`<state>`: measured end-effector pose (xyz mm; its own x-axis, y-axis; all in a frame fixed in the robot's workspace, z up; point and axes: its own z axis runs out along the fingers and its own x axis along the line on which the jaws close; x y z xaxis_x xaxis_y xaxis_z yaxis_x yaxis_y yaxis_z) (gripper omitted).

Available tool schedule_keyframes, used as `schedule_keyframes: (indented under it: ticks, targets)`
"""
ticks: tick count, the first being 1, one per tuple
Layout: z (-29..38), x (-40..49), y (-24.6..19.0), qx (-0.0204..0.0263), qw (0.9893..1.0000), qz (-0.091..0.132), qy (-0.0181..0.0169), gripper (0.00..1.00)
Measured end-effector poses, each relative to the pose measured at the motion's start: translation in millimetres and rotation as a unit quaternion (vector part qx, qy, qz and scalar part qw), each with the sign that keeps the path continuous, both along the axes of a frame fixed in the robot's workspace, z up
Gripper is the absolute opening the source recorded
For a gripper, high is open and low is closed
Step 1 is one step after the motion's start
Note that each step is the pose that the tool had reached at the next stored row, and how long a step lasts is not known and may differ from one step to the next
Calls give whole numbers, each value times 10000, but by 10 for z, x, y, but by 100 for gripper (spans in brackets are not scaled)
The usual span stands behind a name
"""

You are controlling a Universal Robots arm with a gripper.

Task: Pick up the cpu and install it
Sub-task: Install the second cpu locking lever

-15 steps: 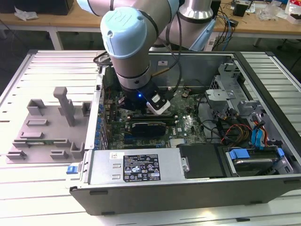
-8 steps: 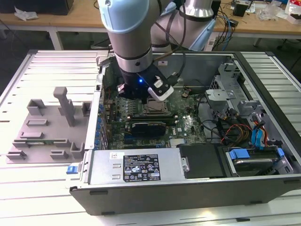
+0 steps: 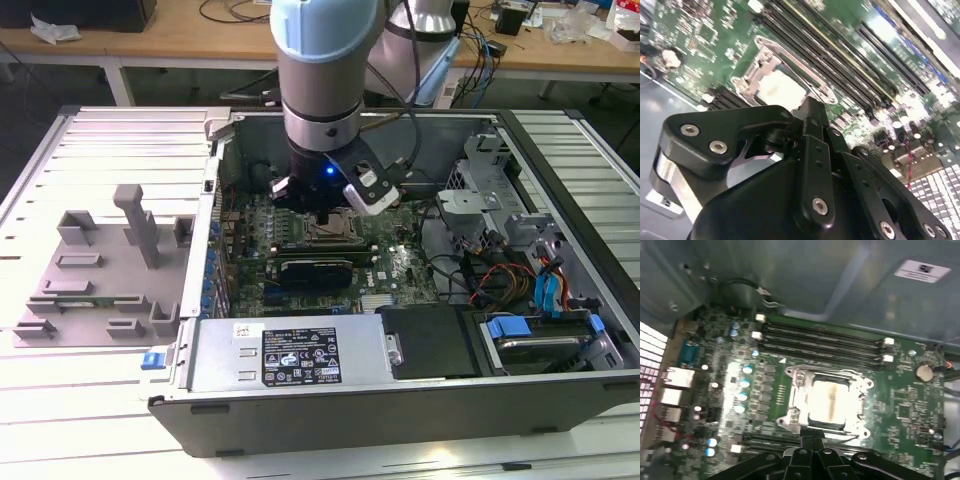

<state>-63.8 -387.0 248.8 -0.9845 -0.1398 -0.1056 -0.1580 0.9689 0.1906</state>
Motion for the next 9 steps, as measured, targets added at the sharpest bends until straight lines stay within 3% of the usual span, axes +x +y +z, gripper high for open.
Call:
schedule_keyframes:
  ticks: [1,2,3,4,5,7,9]
  targets:
    - [0,48,0,0,10000,0,13,11]
    - [0,66,-7,0,10000,-1,69,11]
    - [0,67,-38,1,9995,-24,326,11]
    - [1,68,-59,-1,9989,-34,474,11]
    - [-1,75,-85,-1,9984,-37,560,11]
    - [-17,109,-98,-1,9983,-39,584,11]
    - [-21,136,-100,4,9983,-39,586,11]
